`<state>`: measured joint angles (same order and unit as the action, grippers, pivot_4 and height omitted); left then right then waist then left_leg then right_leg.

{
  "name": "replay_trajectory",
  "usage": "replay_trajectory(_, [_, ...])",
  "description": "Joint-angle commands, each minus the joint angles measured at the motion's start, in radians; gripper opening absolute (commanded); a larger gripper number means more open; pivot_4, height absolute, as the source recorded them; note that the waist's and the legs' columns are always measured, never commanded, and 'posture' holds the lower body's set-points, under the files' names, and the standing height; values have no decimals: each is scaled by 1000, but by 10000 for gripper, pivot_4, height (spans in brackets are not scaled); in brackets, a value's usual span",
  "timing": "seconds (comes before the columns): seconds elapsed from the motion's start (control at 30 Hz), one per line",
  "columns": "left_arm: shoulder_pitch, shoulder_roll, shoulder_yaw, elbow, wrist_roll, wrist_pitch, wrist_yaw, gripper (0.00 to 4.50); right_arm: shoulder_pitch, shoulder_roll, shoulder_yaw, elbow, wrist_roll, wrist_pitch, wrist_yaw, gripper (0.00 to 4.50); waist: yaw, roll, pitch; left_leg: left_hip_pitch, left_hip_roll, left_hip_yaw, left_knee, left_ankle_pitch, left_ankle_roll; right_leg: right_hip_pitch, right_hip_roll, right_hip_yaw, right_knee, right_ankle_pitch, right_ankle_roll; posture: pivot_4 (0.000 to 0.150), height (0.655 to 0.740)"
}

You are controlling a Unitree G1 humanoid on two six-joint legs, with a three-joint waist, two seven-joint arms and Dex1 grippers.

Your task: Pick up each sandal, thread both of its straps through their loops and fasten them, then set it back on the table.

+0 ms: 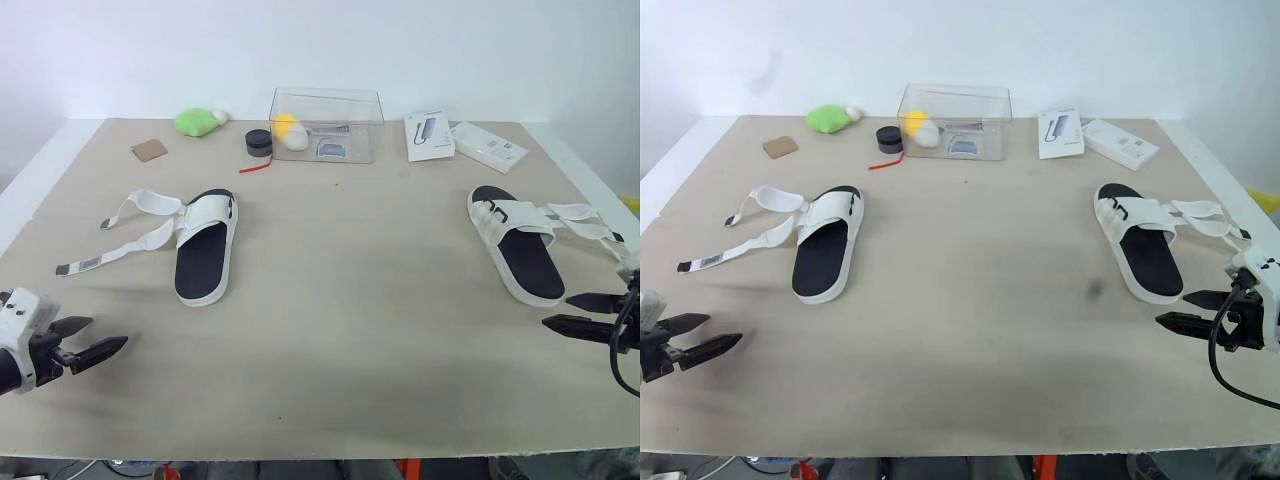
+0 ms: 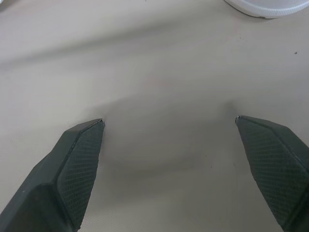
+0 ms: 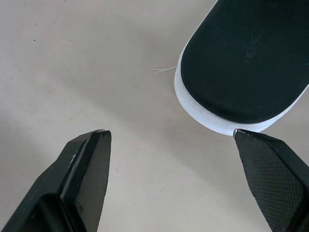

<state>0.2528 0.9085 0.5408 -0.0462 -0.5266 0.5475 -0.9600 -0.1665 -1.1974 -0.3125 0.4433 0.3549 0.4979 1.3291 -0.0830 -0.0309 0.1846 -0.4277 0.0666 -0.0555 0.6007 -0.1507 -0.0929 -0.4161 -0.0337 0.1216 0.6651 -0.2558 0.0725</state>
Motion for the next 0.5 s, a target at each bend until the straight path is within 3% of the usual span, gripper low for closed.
replay_trajectory(0.03, [-11,-4,35,4,-16,-6,-13,45000,-9,-18,-12,-2,1,-8,8,43544,0,0,0,0,0,0,0,0,0,0,0,0,0,0,0,1500,7400])
replay_trajectory(0.5, [-38,-1,29,25,-34,9,-17,45000,-3,-14,-29,-4,10,-7,5,43544,0,0,0,0,0,0,0,0,0,0,0,0,0,0,0,1500,7400])
